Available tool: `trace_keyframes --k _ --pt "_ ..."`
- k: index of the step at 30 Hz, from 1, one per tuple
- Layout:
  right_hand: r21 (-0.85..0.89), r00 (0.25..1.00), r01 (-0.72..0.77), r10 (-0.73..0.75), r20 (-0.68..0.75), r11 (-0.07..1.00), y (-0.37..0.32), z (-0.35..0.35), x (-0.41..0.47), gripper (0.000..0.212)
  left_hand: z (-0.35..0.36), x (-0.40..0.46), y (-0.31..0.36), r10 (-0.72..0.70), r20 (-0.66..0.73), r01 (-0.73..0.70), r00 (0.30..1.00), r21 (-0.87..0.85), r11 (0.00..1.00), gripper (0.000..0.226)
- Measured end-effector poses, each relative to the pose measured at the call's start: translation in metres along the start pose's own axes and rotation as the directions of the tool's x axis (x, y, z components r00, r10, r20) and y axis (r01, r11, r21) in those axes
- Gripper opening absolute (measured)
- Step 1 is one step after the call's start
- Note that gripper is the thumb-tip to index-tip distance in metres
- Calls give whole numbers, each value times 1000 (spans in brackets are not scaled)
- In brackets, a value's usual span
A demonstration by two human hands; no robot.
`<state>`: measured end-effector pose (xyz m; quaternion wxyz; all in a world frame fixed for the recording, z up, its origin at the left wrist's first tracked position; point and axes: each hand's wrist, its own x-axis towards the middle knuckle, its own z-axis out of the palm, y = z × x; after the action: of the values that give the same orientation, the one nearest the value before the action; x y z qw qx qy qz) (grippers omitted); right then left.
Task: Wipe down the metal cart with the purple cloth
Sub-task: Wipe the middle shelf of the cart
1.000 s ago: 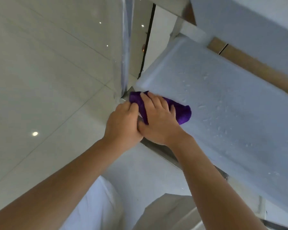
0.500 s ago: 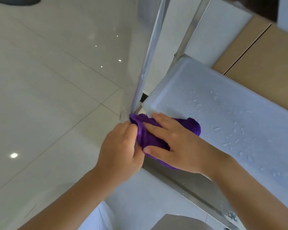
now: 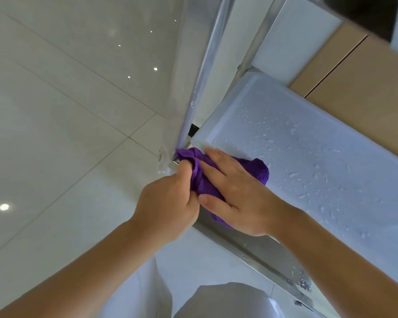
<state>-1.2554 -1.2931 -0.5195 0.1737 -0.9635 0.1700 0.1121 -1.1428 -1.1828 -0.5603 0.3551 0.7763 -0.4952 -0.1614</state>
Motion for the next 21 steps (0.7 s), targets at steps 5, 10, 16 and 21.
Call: trace_keyframes --k 5,10,16,21 --pt "36 999 9 -7 -48 999 5 3 1 75 1 4 1 -66 -9 66 998 -24 998 24" --pt "87 1000 10 -8 -19 996 9 -3 11 74 6 2 12 -261 -20 261 965 64 963 17" --pt "98 998 -68 68 3 993 12 -14 30 60 -2 6 23 -290 -213 339 933 250 907 29" --pt "116 998 -57 57 4 992 23 -20 45 56 -1 15 27 -200 -266 278 943 299 913 23"
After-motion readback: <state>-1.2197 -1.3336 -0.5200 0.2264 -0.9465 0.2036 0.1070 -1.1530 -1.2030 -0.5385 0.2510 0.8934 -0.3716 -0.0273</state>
